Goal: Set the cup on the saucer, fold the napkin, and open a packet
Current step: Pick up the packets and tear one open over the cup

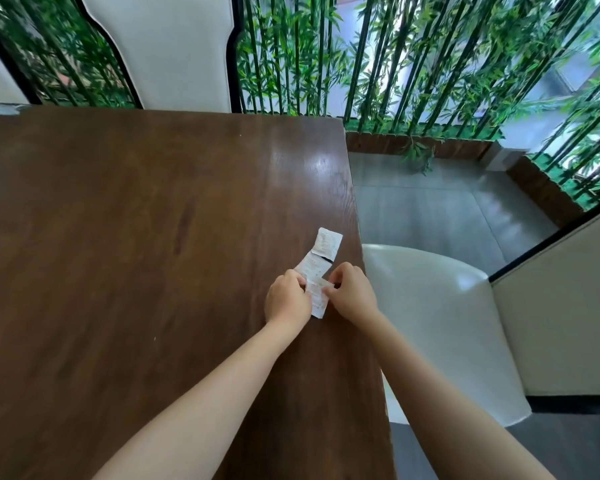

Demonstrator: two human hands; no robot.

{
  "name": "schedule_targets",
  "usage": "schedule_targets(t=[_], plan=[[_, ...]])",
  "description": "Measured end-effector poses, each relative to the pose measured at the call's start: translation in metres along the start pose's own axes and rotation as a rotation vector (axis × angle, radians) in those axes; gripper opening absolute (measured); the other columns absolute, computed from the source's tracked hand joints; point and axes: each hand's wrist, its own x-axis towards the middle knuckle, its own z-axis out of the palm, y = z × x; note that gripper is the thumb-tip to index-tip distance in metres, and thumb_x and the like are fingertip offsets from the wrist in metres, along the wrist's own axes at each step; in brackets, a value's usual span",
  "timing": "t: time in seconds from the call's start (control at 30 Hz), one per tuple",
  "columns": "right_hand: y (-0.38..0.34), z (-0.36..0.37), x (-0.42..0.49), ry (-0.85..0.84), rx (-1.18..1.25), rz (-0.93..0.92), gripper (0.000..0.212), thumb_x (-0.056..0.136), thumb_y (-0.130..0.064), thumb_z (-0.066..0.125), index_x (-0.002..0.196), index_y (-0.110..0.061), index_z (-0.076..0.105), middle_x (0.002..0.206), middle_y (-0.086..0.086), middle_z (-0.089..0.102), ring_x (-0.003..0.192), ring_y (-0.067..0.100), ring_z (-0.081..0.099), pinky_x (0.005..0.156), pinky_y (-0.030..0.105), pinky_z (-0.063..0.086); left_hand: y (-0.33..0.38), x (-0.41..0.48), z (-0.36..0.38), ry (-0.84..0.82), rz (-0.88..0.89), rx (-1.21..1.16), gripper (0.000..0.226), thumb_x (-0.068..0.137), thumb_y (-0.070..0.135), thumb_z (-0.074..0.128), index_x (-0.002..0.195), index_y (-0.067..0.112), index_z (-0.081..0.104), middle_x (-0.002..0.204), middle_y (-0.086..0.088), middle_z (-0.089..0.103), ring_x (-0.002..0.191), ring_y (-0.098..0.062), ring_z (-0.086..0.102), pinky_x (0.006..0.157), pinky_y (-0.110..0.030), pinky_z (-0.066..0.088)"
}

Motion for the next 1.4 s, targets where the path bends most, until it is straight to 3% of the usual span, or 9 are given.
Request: schedule_targets(t=[0.1,0.27,0.43,0.6,0.8,0.93,1.07,1.23,1.4], plan=[[0.0,-0.003,0.005,0.023,0.088,-0.029,0.007,0.085,-0.015,0.06,0.088,-0.01,0.056,0.087,-0.001,0.06,0.082,0.015,0.053,0.07,0.027,0.041,0.002,0.006,-0.006,0.025,0.067,-0.013,0.014,0.087,0.009,0.057,0.1,0.012,0.058,0.106,-0.008,0.061,0.096,-0.023,0.057,0.079,-0.033,0.048],[-0.014,-0.006,0.022,0.098,0.085,-0.028,0.015,0.087,-0.015,0.058,0.1,-0.009,0.063,0.104,0.007,0.067,0.097,0.021,0.06,0.081,0.032,0.047,0.009,0.03,-0.019,0.023,0.113,-0.033,0.014,0.084,0.005,0.056,0.095,0.012,0.06,0.104,-0.008,0.061,0.095,-0.024,0.056,0.077,-0.032,0.045],[-0.019,0.0,0.03,0.109,-0.012,0.013,0.02,0.089,-0.013,0.054,0.106,-0.009,0.062,0.113,0.012,0.062,0.104,0.026,0.058,0.085,0.037,0.047,0.011,0.046,-0.014,-0.062,0.052,0.009,0.014,0.086,0.011,0.057,0.1,0.011,0.059,0.115,-0.012,0.054,0.103,-0.027,0.054,0.088,-0.037,0.046],[-0.019,0.003,0.029,0.112,-0.018,0.024,0.025,0.089,-0.012,0.051,0.113,-0.006,0.055,0.115,0.013,0.061,0.104,0.028,0.057,0.086,0.039,0.048,0.011,0.047,-0.011,-0.141,-0.001,0.015,0.035,0.084,0.022,0.062,0.116,0.011,0.054,0.122,-0.012,0.049,0.111,-0.028,0.051,0.096,-0.04,0.044],[-0.016,0.002,0.029,0.05,-0.045,-0.008,0.015,0.087,-0.016,0.058,0.099,-0.008,0.061,0.111,0.011,0.058,0.1,0.026,0.057,0.084,0.038,0.048,0.011,0.046,-0.016,-0.195,-0.099,0.027,0.031,0.085,0.02,0.065,0.113,0.011,0.055,0.12,-0.008,0.059,0.106,-0.024,0.058,0.076,-0.029,0.045],[-0.009,0.002,0.029,0.015,-0.022,-0.068,0.006,0.084,-0.018,0.062,0.089,-0.015,0.061,0.105,0.006,0.058,0.094,0.02,0.057,0.077,0.03,0.046,0.006,0.038,-0.016,-0.158,-0.083,0.019,0.022,0.085,0.016,0.064,0.106,0.014,0.056,0.119,-0.008,0.054,0.105,-0.023,0.056,0.075,-0.03,0.047],[-0.002,-0.007,0.031,-0.06,0.007,-0.137,0.021,0.086,-0.021,0.061,0.106,-0.014,0.064,0.103,0.003,0.062,0.093,0.016,0.058,0.078,0.027,0.046,0.005,0.03,-0.013,-0.137,-0.03,-0.09,0.015,0.086,0.015,0.061,0.098,0.017,0.053,0.109,-0.005,0.06,0.098,-0.021,0.059,0.072,-0.031,0.052],[-0.002,-0.03,0.046,-0.102,0.07,-0.176,0.016,0.088,-0.024,0.061,0.092,-0.01,0.069,0.075,-0.009,0.06,0.065,0.0,0.052,0.056,0.015,0.038,0.02,0.034,-0.013,-0.058,0.061,-0.334,0.014,0.086,0.015,0.063,0.094,0.019,0.053,0.101,-0.001,0.061,0.09,-0.016,0.06,0.061,-0.019,0.047],[-0.031,-0.051,0.089,-0.012,-0.046,-0.222,0.014,0.086,-0.016,0.062,0.094,-0.008,0.071,0.086,0.001,0.063,0.077,0.012,0.053,0.062,0.02,0.038,0.046,0.066,-0.009,0.063,0.031,-0.437,0.018,0.083,0.01,0.064,0.098,0.013,0.054,0.105,-0.006,0.061,0.09,-0.017,0.058,0.068,-0.025,0.047]])
